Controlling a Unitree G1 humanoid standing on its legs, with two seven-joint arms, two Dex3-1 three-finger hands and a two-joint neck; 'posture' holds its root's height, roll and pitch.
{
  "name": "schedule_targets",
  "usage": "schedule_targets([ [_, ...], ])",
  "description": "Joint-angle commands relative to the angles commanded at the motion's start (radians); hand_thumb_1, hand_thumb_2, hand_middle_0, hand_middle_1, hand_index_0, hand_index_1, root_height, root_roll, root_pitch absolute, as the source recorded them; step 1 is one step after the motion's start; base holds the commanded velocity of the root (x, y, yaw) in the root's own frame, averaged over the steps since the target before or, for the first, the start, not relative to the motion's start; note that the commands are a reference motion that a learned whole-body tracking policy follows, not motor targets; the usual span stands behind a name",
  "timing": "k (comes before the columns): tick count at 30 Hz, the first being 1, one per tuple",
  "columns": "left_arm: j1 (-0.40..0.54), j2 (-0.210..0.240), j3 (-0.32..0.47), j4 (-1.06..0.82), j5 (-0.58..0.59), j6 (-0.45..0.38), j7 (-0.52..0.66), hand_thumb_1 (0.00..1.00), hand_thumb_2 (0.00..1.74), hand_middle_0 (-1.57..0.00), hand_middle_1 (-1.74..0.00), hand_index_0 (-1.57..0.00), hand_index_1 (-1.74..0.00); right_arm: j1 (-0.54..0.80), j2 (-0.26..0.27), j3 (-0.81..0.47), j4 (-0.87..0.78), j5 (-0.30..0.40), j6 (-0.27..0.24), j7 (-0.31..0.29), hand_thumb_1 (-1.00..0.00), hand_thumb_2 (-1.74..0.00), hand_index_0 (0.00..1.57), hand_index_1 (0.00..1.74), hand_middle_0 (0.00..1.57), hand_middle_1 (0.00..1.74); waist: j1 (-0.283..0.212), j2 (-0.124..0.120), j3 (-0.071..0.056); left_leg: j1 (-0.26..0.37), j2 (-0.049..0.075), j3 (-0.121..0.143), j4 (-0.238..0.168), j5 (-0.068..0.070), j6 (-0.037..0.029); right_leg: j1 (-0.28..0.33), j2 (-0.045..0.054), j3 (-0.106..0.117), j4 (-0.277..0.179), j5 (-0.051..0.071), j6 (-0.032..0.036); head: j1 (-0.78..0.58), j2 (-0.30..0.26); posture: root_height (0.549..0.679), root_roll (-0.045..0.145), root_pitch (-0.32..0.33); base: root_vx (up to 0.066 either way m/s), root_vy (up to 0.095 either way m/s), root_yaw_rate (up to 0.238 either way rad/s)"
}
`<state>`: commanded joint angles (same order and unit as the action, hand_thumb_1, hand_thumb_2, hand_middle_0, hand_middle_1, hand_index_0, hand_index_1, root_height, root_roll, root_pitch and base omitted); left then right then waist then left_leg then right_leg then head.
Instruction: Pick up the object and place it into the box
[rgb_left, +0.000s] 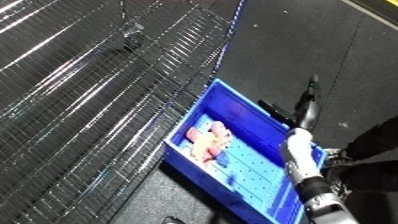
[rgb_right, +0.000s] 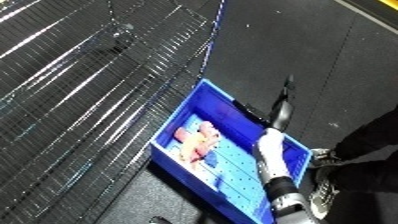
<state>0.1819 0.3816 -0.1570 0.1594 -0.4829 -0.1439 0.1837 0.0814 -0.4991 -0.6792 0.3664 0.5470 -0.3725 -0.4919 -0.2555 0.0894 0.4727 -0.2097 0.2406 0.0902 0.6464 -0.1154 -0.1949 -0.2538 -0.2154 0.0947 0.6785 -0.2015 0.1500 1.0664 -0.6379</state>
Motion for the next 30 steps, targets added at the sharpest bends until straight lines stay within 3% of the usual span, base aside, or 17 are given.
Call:
schedule_targets([
  [3,0.005,-0.007,0.018,0.007,0.008,0.011,-0.006,1.00,1.74,-1.57,-1.74,-1.57,-1.74,0.028,-0.010,0.078,-0.112,-0.147,0.066,0.032,0.00,0.00,0.00,0.00,0.00,0.00,0.014,-0.007,0.002,-0.001,-0.002,-0.005,-0.001,0.003,0.0007,-0.001,0.0006,-0.003,0.007,-0.004,0.0009,-0.073,-0.002,0.634,0.082,-0.224,-0.008,-0.009,0.061],
  [6,0.015,-0.014,0.031,0.009,0.011,0.024,-0.018,1.00,1.74,-1.57,-1.74,-1.57,-1.74,0.040,-0.004,0.137,-0.201,-0.221,0.103,0.070,0.00,0.00,0.00,0.00,0.00,0.00,0.032,-0.012,0.006,-0.005,-0.003,-0.010,0.001,0.006,0.0017,-0.002,0.0001,-0.006,0.015,-0.007,0.0022,-0.107,-0.005,0.633,0.079,-0.226,-0.009,-0.008,0.094],
  [16,0.050,-0.024,0.053,-0.011,0.002,0.055,-0.032,1.00,1.74,-1.57,-1.74,-1.57,-1.74,-0.012,0.027,0.286,-0.350,-0.239,0.140,0.177,0.00,0.00,0.00,0.00,0.00,0.00,0.116,-0.027,0.016,-0.031,-0.007,-0.036,0.014,0.012,0.0051,-0.004,-0.0020,-0.024,0.040,-0.012,0.0062,-0.312,0.004,0.628,0.063,-0.238,-0.012,-0.006,0.150],
  [30,0.051,-0.030,0.064,-0.018,0.019,0.056,-0.022,1.00,1.74,-1.57,-1.74,-1.57,-1.74,-0.114,0.062,0.483,-0.381,-0.262,0.170,0.235,0.00,0.00,0.00,0.00,0.00,0.00,0.203,-0.045,0.027,-0.058,-0.020,-0.071,0.008,0.025,0.0072,-0.008,-0.0072,-0.051,0.058,-0.016,0.0097,-0.688,0.050,0.625,0.050,-0.238,-0.004,0.010,0.121],
])
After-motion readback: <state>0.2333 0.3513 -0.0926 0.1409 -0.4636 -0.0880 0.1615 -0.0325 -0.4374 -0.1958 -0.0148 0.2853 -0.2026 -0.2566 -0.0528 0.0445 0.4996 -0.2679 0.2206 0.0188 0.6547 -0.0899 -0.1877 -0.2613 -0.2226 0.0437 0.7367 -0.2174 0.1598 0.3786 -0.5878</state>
